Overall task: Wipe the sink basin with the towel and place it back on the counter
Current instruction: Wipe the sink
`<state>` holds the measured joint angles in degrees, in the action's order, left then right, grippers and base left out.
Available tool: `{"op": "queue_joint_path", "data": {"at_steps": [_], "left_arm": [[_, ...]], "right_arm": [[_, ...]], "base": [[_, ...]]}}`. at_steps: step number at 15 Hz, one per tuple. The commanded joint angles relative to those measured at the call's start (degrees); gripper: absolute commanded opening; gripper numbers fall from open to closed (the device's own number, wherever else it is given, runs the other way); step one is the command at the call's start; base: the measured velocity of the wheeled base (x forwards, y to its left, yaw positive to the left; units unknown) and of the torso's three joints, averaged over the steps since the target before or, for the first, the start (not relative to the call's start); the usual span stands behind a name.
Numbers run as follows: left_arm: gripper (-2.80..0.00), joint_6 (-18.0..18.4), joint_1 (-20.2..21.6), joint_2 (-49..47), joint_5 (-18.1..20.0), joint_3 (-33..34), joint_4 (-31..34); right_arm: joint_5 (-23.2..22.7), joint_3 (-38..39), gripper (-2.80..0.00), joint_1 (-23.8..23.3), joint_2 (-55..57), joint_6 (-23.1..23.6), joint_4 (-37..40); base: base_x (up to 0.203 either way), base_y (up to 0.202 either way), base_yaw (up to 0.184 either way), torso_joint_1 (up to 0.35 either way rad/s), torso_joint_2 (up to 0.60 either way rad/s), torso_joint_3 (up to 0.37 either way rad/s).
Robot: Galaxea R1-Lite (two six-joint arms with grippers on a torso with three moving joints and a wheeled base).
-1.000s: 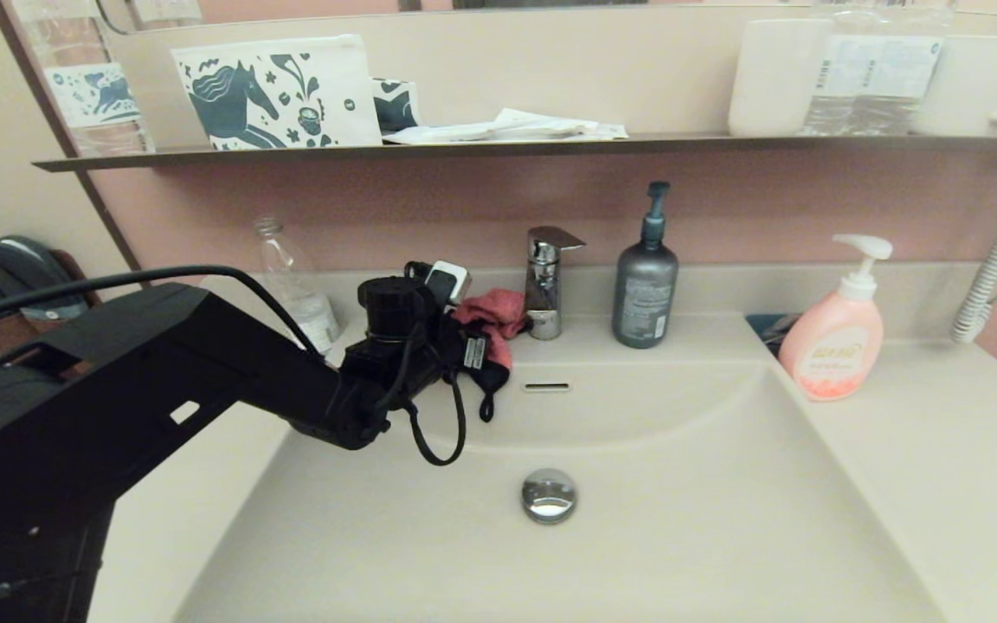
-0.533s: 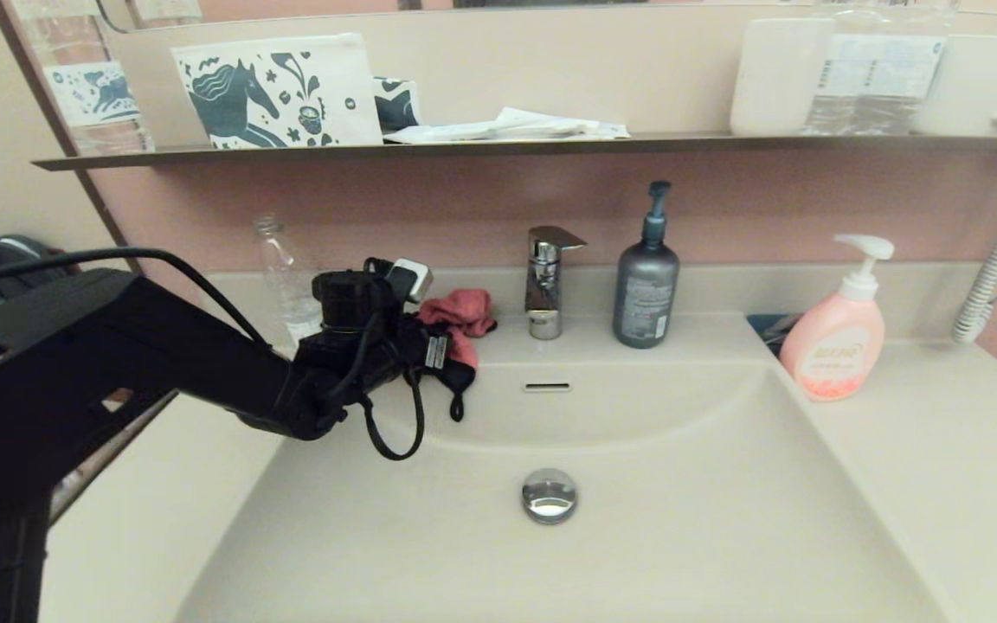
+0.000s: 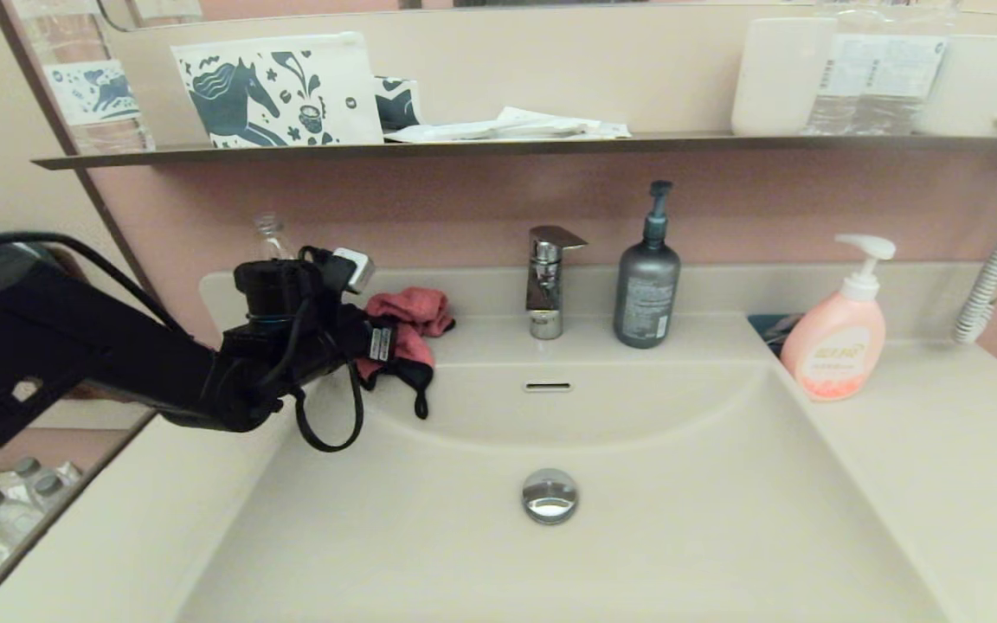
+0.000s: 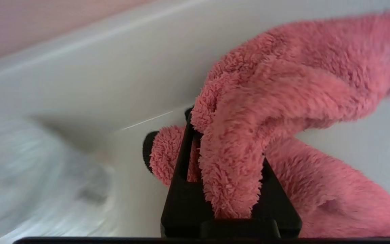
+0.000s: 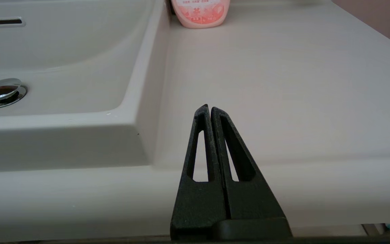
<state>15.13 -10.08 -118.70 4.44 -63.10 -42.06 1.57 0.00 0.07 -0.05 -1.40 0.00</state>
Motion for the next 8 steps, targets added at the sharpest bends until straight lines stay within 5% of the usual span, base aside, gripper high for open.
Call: {"op": "queue_joint_path", "data": {"at_steps": [1, 8], "left_arm": [[-2.80, 0.07, -0.08, 4.19, 0.21, 2.23, -0.48], [-2.80, -1.27, -9.34, 16.80, -7.89, 16.47, -0.37]], "right_arm": [[0.01, 0.00, -2.80, 0.01, 0.05, 0.00, 0.00], [0.01, 0.00, -2.80, 0.01, 0.05, 0.00, 0.00]], "base": [[0.000, 0.000, 0.000, 0.000, 0.00, 0.000], [0.000, 0.000, 0.000, 0.000, 0.00, 0.000]]}}
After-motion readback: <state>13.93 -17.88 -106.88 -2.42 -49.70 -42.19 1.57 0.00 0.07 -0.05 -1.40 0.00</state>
